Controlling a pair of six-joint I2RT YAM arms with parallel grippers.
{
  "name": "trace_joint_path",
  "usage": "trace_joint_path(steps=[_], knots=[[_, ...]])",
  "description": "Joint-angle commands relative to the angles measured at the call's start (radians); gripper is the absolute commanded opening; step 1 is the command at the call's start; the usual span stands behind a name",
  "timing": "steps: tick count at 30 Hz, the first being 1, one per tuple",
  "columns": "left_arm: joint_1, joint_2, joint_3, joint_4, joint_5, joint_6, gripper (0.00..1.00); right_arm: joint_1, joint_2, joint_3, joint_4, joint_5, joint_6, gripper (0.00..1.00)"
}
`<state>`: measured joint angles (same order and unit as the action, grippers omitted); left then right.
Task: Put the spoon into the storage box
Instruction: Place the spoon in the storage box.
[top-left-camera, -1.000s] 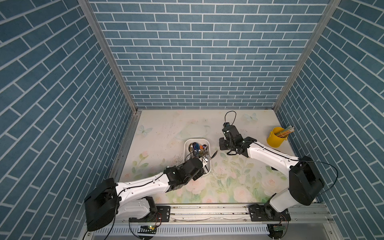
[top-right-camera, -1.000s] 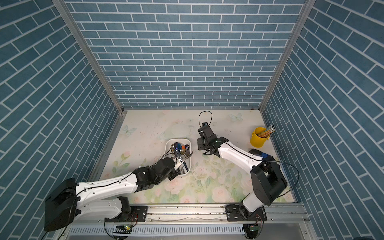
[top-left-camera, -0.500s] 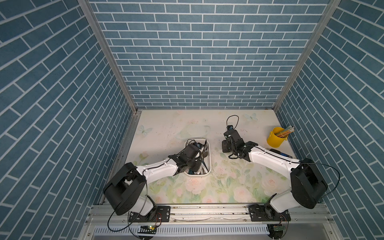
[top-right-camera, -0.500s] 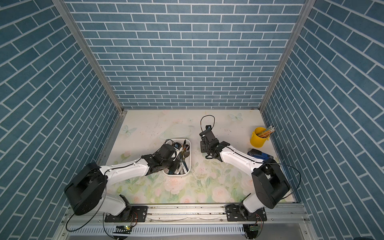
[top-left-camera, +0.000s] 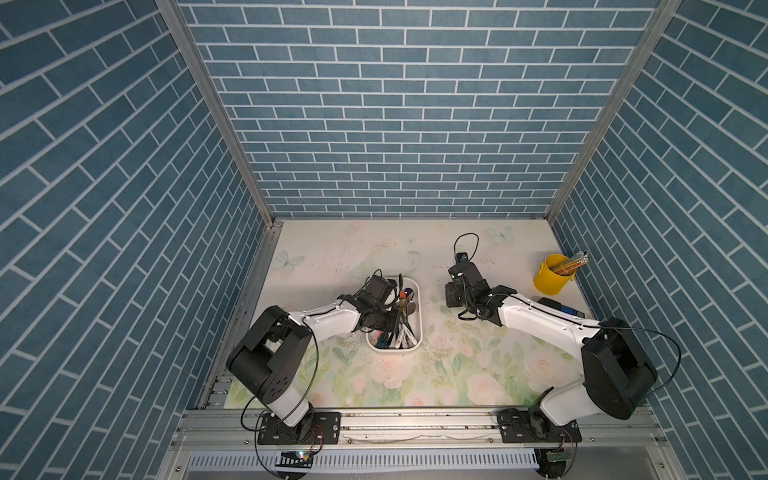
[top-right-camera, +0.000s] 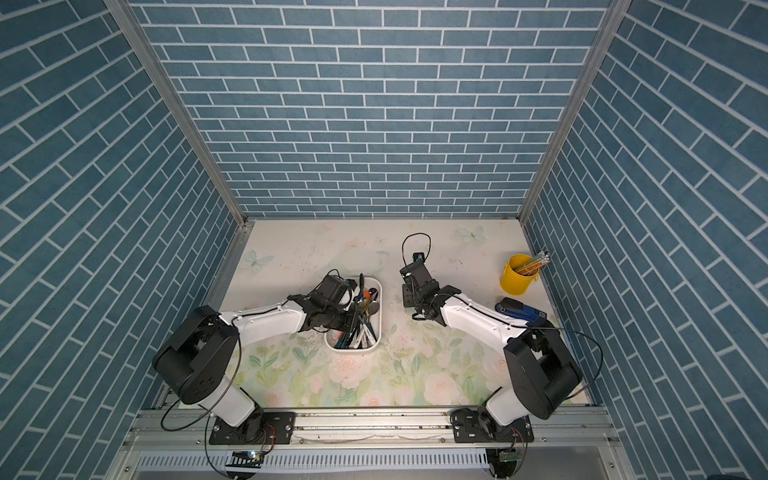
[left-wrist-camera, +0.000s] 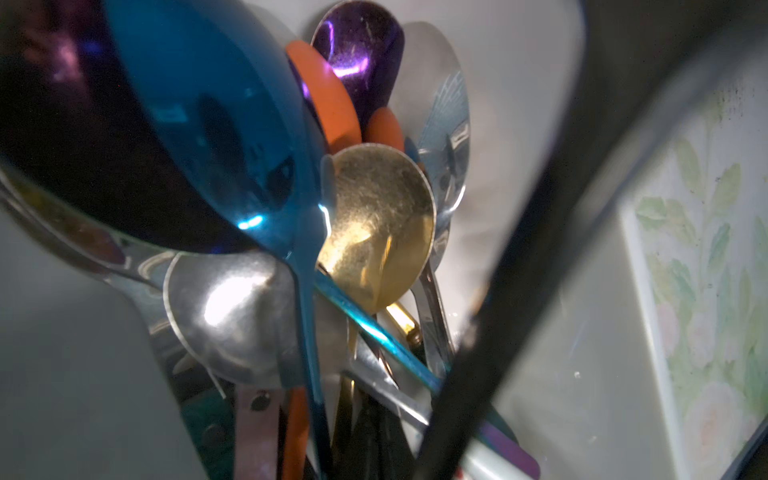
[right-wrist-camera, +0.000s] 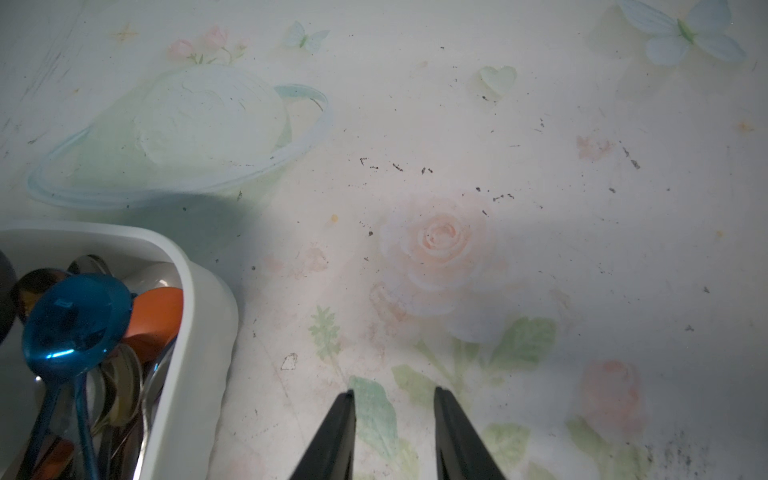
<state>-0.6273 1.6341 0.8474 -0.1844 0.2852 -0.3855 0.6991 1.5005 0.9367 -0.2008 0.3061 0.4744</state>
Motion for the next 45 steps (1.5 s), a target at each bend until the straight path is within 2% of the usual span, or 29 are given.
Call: trace_joint_path(steps=[1, 13, 19, 25, 30, 34, 45], knots=[[0.013, 0.036, 0.019, -0.082, 0.032, -0.022, 0.02, -0.007, -0.006, -0.013, 0.004, 0.008, -0.003, 0.35], [0.017, 0.028, 0.026, -0.121, 0.029, -0.021, 0.24, -0.013, -0.006, -0.015, 0.003, 0.003, -0.01, 0.35], [0.017, -0.068, 0.026, -0.123, -0.016, -0.012, 0.27, -0.018, -0.008, -0.015, 0.006, 0.011, -0.021, 0.35], [0.017, -0.176, 0.039, -0.124, -0.107, 0.039, 0.28, -0.022, -0.014, -0.014, 0.018, 0.028, -0.051, 0.35], [0.017, -0.206, 0.041, -0.139, -0.19, 0.081, 0.3, -0.028, -0.017, -0.022, 0.023, 0.037, -0.065, 0.35], [0.017, -0.178, 0.052, -0.115, -0.221, 0.117, 0.32, -0.032, -0.02, -0.037, 0.031, 0.034, -0.062, 0.35], [0.017, 0.064, 0.208, -0.024, -0.228, 0.212, 0.32, -0.035, -0.025, -0.059, 0.038, 0.022, -0.044, 0.35]])
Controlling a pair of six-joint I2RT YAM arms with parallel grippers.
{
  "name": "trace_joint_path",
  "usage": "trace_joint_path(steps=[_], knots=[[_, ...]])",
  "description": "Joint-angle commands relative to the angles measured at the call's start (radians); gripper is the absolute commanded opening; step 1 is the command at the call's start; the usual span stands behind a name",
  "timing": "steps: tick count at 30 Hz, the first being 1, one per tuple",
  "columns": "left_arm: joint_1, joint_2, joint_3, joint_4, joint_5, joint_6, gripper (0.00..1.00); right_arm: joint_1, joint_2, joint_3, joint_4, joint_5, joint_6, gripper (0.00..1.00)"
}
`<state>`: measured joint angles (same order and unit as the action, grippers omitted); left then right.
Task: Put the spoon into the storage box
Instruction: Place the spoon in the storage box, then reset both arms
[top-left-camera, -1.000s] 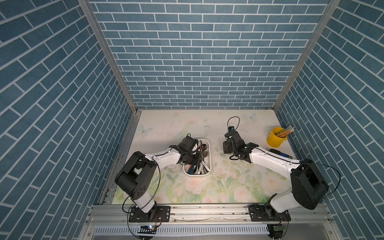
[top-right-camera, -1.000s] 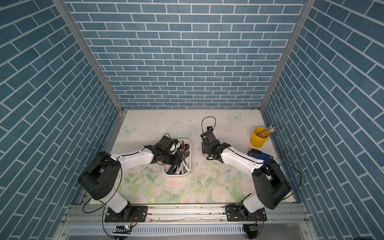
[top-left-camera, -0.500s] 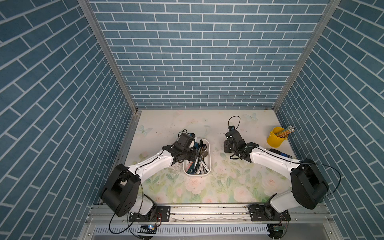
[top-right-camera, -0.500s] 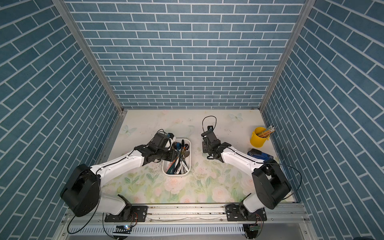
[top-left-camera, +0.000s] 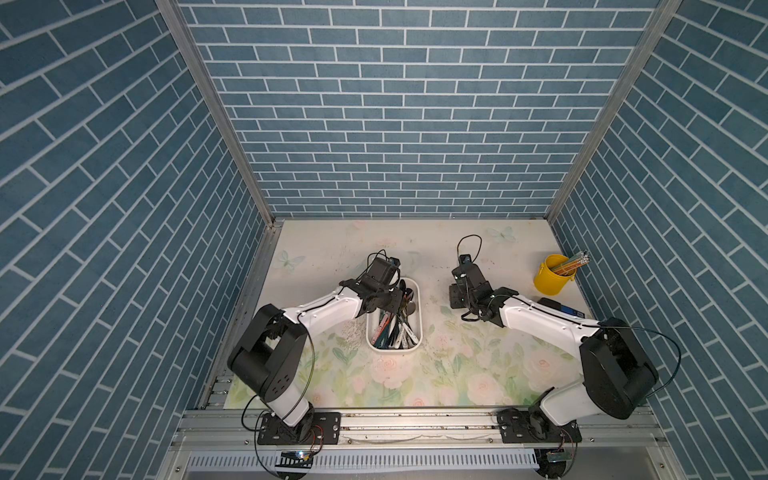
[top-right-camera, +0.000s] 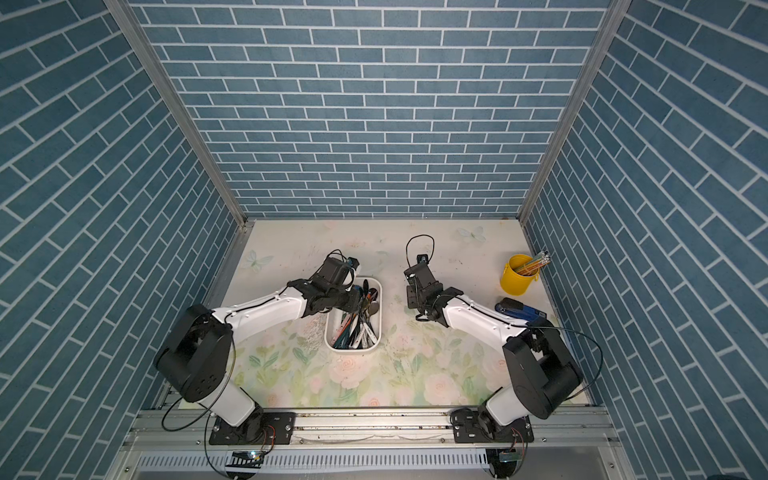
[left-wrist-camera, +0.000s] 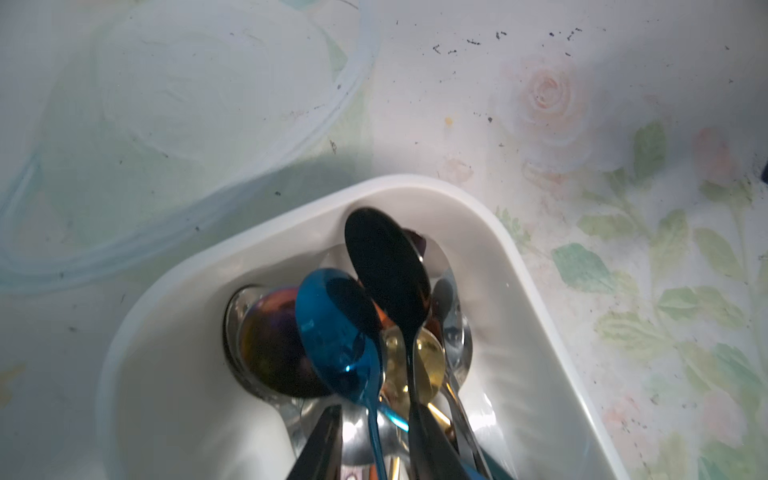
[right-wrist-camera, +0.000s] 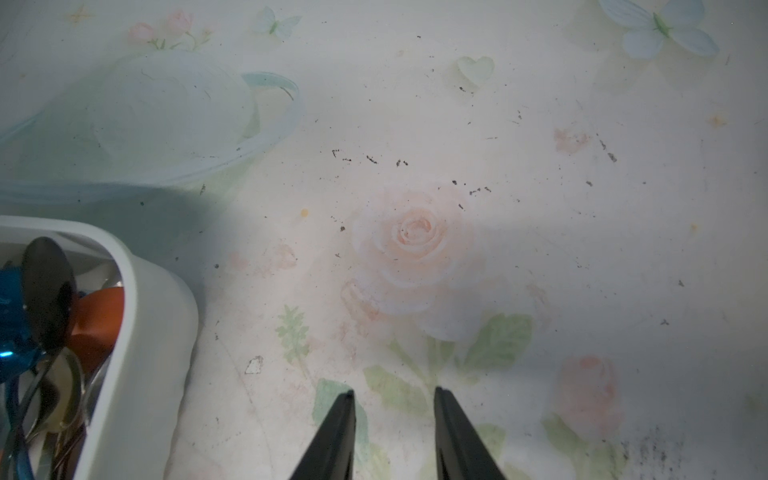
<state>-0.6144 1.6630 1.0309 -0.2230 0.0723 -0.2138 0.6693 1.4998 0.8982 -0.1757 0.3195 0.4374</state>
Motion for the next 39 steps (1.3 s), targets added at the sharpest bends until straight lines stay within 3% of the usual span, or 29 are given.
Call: trace_joint_path(steps=[1, 9, 22, 27, 30, 32, 34, 37, 39], knots=[[0.004, 0.055, 0.034, 0.011, -0.011, 0.043, 0.32, -0.004, -0.023, -0.023, 0.013, 0.008, -0.007, 0.35], [0.003, 0.073, -0.003, -0.023, -0.053, 0.035, 0.32, -0.009, -0.017, -0.024, 0.01, 0.012, -0.012, 0.35], [0.004, -0.116, -0.046, 0.052, -0.054, 0.026, 0.33, -0.032, -0.024, -0.042, 0.052, 0.036, -0.057, 0.35], [0.005, -0.266, -0.094, 0.114, -0.148, 0.068, 0.34, -0.073, -0.078, -0.085, 0.104, 0.081, -0.123, 0.35], [0.031, -0.371, -0.163, 0.173, -0.249, 0.095, 0.41, -0.113, -0.134, -0.153, 0.189, 0.098, -0.204, 0.46], [0.07, -0.429, -0.22, 0.212, -0.319, 0.099, 0.52, -0.143, -0.168, -0.215, 0.254, 0.153, -0.234, 0.69], [0.117, -0.47, -0.278, 0.254, -0.37, 0.105, 0.6, -0.189, -0.183, -0.264, 0.321, 0.15, -0.273, 0.85], [0.208, -0.527, -0.369, 0.34, -0.403, 0.094, 0.69, -0.262, -0.188, -0.327, 0.42, 0.163, -0.315, 0.97], [0.271, -0.563, -0.44, 0.431, -0.414, 0.09, 0.77, -0.312, -0.188, -0.353, 0.488, 0.15, -0.349, 0.99]])
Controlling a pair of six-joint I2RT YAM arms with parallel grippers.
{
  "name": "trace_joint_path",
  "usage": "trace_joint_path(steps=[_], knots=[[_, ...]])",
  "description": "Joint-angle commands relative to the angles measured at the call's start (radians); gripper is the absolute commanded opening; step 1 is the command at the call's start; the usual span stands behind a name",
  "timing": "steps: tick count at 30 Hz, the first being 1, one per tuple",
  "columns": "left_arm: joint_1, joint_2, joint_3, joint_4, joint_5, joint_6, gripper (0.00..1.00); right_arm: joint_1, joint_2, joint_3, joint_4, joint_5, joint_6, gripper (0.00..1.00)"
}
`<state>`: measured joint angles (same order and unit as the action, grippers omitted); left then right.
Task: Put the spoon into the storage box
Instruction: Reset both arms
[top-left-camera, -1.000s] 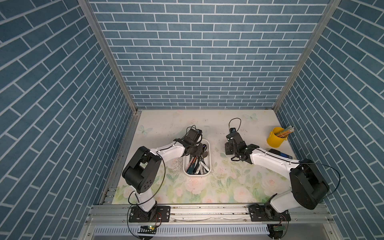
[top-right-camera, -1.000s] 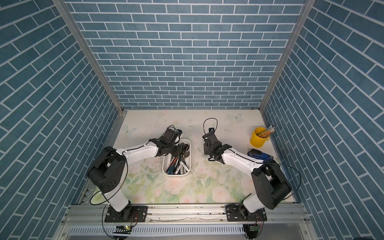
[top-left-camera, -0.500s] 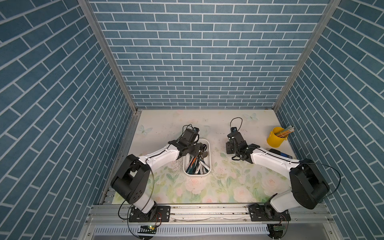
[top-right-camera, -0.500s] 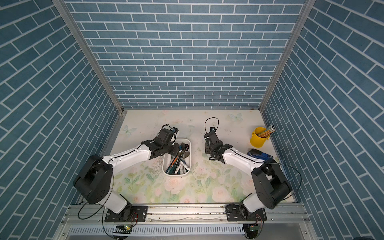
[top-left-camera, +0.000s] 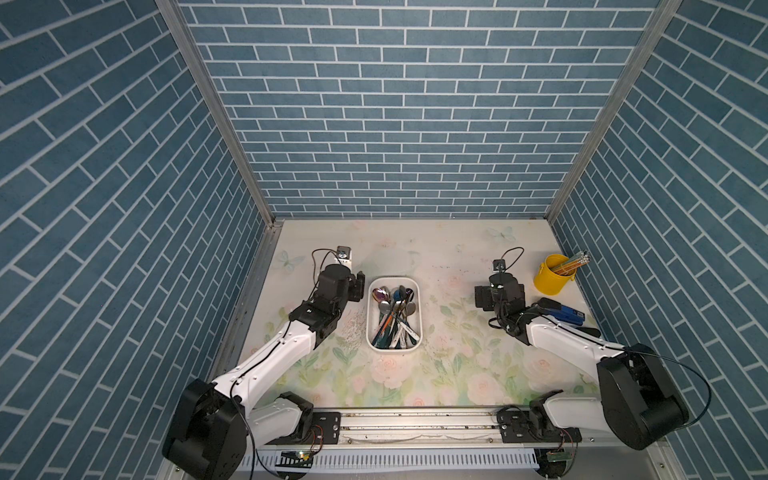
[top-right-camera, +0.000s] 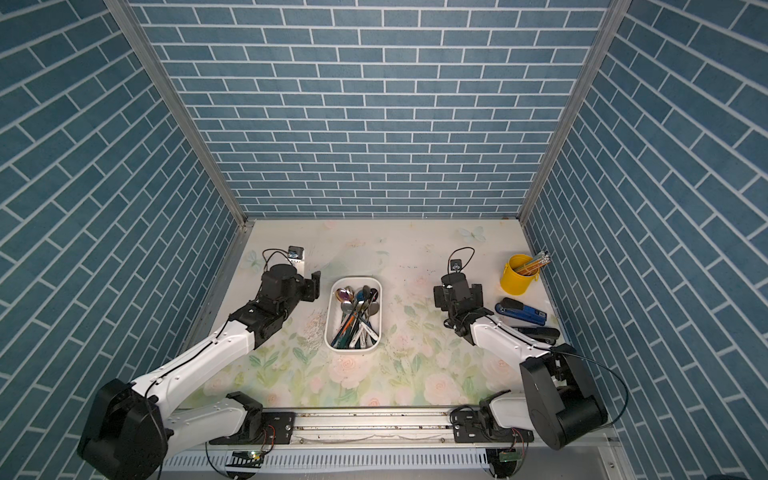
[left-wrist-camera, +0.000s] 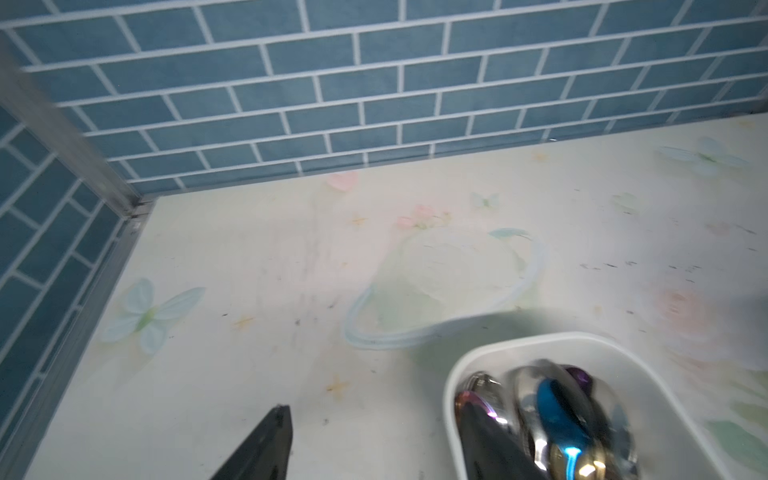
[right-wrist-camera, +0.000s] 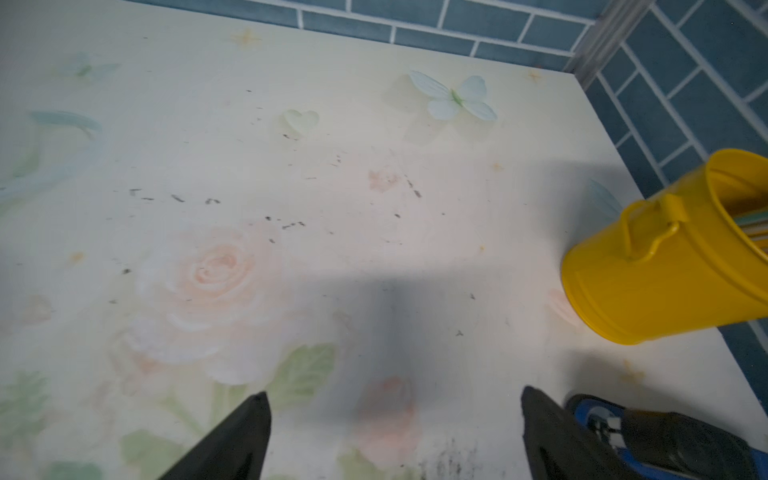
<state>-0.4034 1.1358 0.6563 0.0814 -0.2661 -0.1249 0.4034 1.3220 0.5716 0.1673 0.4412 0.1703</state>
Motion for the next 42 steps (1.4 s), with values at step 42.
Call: trace_joint_path(steps=[42], knots=[[0.351, 0.372, -0.448, 1.193, 0.063, 0.093, 1.0, -0.354, 0.216, -0.347, 1.115, -0.462, -0.225, 1.0]])
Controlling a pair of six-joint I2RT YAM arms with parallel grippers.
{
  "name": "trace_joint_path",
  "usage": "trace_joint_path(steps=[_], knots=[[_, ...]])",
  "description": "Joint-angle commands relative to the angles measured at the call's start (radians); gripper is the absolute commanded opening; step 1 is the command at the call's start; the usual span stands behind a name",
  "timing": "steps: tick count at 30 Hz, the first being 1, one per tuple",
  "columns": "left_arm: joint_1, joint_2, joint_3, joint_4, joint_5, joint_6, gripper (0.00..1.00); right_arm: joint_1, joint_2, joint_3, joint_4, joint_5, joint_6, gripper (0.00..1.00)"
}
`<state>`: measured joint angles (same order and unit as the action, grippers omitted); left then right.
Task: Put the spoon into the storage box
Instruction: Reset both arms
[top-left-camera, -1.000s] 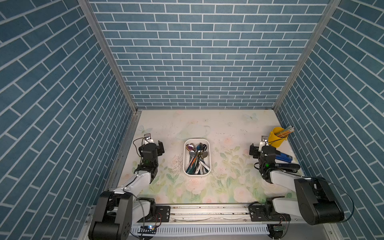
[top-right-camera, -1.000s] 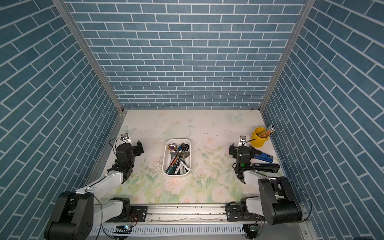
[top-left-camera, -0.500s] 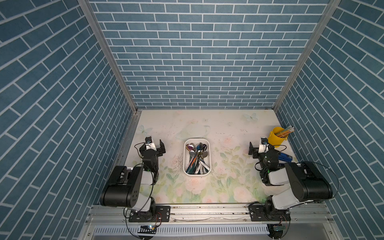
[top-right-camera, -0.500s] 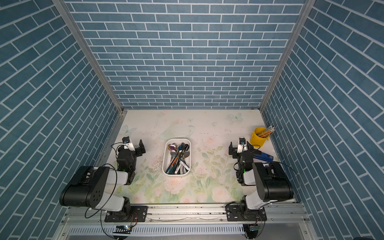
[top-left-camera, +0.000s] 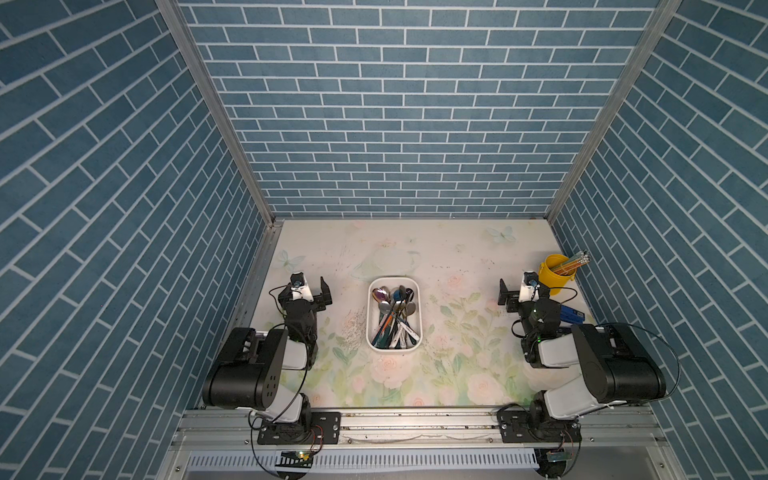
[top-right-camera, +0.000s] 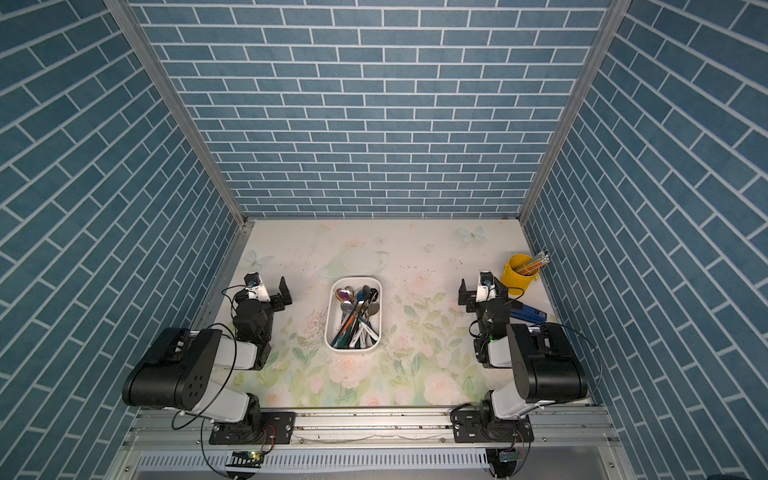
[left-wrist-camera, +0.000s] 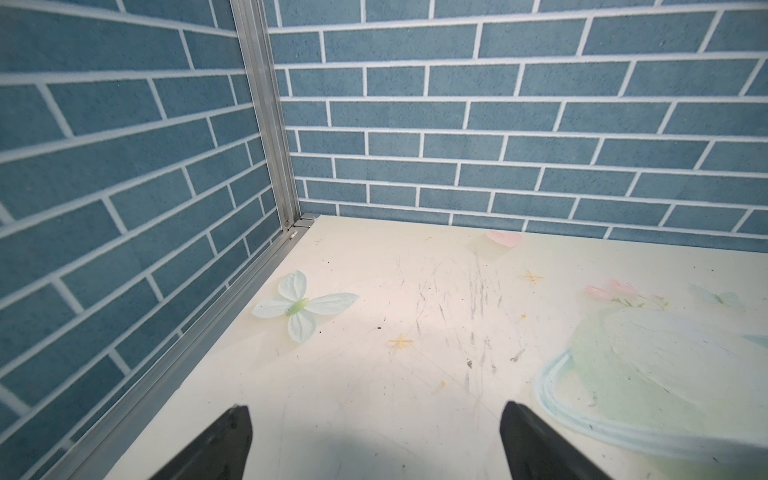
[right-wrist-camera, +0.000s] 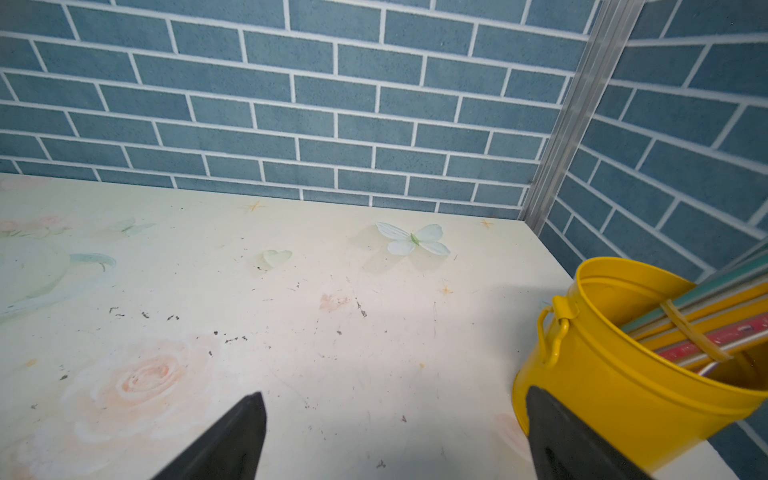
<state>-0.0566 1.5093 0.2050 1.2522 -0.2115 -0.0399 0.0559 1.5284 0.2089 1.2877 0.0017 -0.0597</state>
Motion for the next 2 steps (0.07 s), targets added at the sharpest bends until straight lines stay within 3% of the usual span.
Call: trace_joint_path(steps=[1, 2], knots=[[0.004, -0.001, 0.004, 0.02, 0.009, 0.008, 1.0, -0.007, 0.005, 0.01, 0.001, -0.019, 0.004, 1.0], [0.004, -0.002, 0.004, 0.023, 0.009, 0.008, 1.0, -0.006, 0.004, 0.006, 0.005, -0.01, 0.003, 1.0]])
